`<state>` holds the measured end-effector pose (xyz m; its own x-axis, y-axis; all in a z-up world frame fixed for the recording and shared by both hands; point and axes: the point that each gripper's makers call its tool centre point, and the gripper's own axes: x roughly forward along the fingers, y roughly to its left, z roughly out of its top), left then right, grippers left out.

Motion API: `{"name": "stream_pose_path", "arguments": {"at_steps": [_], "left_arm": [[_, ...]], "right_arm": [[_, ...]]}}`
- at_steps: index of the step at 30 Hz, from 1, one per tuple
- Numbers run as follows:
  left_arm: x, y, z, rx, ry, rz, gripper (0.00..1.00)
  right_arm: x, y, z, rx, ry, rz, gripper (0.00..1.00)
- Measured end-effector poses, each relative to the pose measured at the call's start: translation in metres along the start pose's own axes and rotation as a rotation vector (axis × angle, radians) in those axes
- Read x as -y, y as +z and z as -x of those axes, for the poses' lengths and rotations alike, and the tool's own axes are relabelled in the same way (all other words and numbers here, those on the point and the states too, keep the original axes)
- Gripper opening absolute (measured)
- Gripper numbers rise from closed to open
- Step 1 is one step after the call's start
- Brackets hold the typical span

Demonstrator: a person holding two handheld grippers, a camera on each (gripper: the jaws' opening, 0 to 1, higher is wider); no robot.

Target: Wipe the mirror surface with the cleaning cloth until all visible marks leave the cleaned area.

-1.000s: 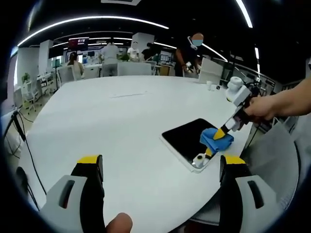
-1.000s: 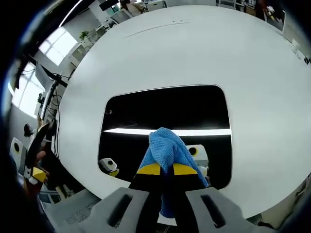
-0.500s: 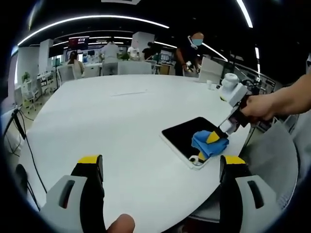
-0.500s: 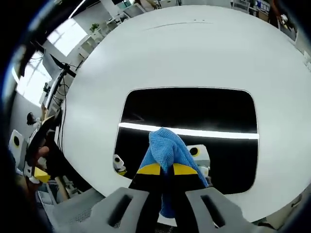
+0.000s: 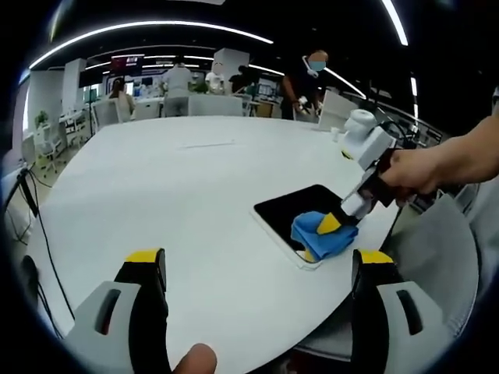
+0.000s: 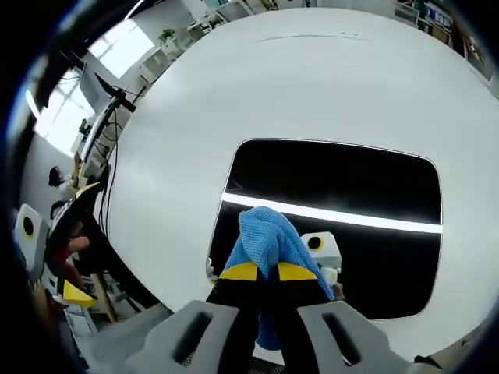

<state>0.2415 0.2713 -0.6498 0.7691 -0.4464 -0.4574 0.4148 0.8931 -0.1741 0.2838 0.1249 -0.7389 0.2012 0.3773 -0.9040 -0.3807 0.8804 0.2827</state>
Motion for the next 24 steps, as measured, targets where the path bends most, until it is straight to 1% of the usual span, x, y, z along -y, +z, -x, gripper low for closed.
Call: {"name": "stream_pose_path", "arguments": {"at_steps": [4, 7, 10, 15, 18, 19, 20, 22, 24], "left_arm": [[0.001, 0.001, -0.003, 0.002, -0.004, -0.003, 0.98], [0.004, 0.002, -0.005, 0.003, -0.012, -0.012, 0.98], [0.004, 0.001, -0.007, -0.002, -0.014, -0.020, 0.98], [0.004, 0.000, -0.009, 0.000, -0.016, 0.000, 0.99], [0.006, -0.003, -0.010, -0.014, -0.027, -0.006, 0.99], [0.009, -0.003, -0.010, -0.016, -0.036, -0.002, 0.99], [0.010, -0.002, -0.011, -0.016, -0.041, -0.001, 0.99], [0.011, -0.002, -0.013, -0.020, -0.039, -0.013, 0.99], [0.010, 0.001, -0.014, -0.008, -0.033, -0.012, 0.99]], "right_arm": [[-0.008, 0.001, -0.001, -0.009, 0.019, 0.005, 0.01], [-0.012, 0.002, -0.002, -0.014, 0.037, -0.010, 0.01], [-0.016, 0.004, -0.004, -0.017, 0.042, 0.005, 0.01], [-0.022, 0.006, -0.008, -0.018, 0.046, 0.028, 0.01], [-0.021, 0.007, -0.009, -0.031, -0.003, 0.114, 0.00], [-0.028, 0.008, -0.011, -0.029, 0.010, 0.140, 0.00], [-0.030, 0.007, -0.012, -0.035, 0.002, 0.148, 0.00], [-0.033, 0.007, -0.013, -0.041, -0.012, 0.195, 0.00], [-0.034, 0.007, -0.013, -0.042, -0.015, 0.196, 0.00]]}}
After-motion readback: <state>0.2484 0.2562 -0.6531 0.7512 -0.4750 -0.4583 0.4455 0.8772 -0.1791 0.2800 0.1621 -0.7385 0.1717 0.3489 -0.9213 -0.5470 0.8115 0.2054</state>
